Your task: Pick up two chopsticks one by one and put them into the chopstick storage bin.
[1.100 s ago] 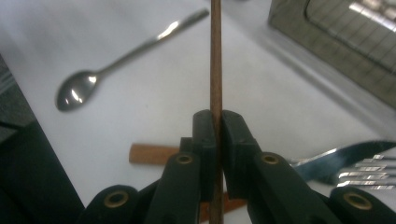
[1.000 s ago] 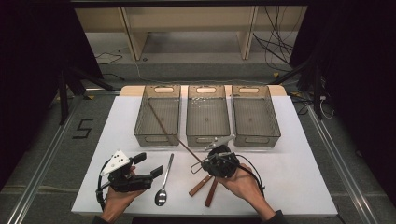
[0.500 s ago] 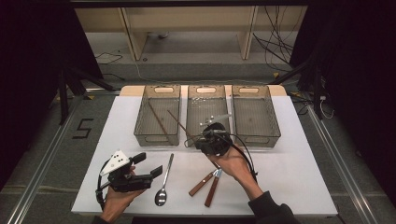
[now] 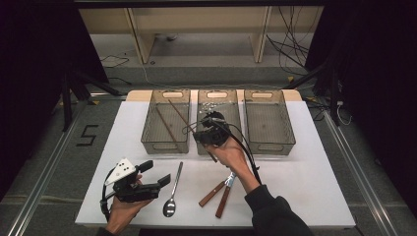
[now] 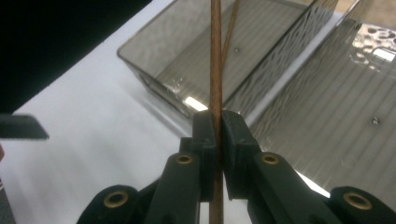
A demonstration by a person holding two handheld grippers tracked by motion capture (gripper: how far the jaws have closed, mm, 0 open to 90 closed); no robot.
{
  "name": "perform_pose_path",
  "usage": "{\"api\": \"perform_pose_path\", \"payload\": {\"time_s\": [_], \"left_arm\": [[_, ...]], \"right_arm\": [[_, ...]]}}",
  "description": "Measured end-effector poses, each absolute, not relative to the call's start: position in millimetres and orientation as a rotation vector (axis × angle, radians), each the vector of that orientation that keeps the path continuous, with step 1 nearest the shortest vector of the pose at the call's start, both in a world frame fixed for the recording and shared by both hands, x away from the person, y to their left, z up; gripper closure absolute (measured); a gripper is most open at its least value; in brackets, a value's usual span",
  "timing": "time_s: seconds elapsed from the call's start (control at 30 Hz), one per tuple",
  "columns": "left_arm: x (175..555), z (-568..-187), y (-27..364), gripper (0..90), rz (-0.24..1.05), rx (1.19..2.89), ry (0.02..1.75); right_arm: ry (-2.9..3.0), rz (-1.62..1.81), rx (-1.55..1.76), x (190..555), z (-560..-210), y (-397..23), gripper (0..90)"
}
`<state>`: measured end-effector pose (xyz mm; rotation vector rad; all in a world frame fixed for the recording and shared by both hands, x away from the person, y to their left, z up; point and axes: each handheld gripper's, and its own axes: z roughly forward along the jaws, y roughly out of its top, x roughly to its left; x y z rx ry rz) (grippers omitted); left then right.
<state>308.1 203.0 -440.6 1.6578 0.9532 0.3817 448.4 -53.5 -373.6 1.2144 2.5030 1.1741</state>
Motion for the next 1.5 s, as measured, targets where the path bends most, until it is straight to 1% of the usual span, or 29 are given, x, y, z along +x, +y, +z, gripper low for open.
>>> {"api": "perform_pose_path", "payload": {"time_s": [0.37,0.8,1.1,1.5], "left_arm": [[308.1,-440.4,203.4,12.5,0.382,1.658,0.951],[307.7,-440.0,203.7,12.5,0.372,1.653,0.95],[307.7,-439.7,203.8,12.5,0.368,1.652,0.948],[307.3,-439.3,204.2,12.5,0.369,1.654,0.942]], "right_arm": [[2.477,1.181,1.262,478.9,-367.3,-29.5,85.2],[2.471,1.164,1.323,507.7,-373.5,-4.0,85.1],[2.473,1.145,1.35,523.3,-376.9,11.7,85.0],[2.448,1.123,1.386,533.9,-377.3,24.8,84.9]]}}
